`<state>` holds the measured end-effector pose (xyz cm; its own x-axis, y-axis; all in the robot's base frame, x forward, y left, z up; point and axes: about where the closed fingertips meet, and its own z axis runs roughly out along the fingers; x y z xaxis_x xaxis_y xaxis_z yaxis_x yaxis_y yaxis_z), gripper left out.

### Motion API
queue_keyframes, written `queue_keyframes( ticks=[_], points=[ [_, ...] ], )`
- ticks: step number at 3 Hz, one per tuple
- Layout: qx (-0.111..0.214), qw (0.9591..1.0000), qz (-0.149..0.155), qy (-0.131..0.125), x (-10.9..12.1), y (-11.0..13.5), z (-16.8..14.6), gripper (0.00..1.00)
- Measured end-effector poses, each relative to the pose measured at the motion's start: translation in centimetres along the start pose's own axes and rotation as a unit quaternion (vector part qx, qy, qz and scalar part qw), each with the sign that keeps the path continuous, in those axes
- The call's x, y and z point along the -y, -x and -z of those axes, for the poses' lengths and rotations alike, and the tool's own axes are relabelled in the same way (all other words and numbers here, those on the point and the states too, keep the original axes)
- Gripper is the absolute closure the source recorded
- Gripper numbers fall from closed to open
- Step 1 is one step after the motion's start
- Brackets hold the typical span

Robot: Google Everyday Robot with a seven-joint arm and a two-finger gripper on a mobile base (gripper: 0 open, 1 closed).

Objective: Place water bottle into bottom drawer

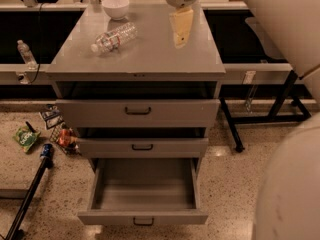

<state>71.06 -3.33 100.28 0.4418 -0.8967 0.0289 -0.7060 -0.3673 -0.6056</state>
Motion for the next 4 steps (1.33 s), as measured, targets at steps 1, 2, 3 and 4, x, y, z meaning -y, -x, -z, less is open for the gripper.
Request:
queue_keyframes(
  ticks=[1, 2, 3, 4],
  points=[
    [0.000, 0.9992, 0.039, 0.013, 2.2, 0.8, -4.1, 0.00],
    [-0.015, 0.9963, 0.074, 0.040, 4.2, 1.6, -7.8, 0.00],
    [-0.040, 0.9914, 0.113, 0.051, 7.1, 3.3, -9.5, 0.00],
    [-0.060, 0.9844, 0.152, 0.064, 9.0, 5.6, -11.4, 0.00]
  ],
)
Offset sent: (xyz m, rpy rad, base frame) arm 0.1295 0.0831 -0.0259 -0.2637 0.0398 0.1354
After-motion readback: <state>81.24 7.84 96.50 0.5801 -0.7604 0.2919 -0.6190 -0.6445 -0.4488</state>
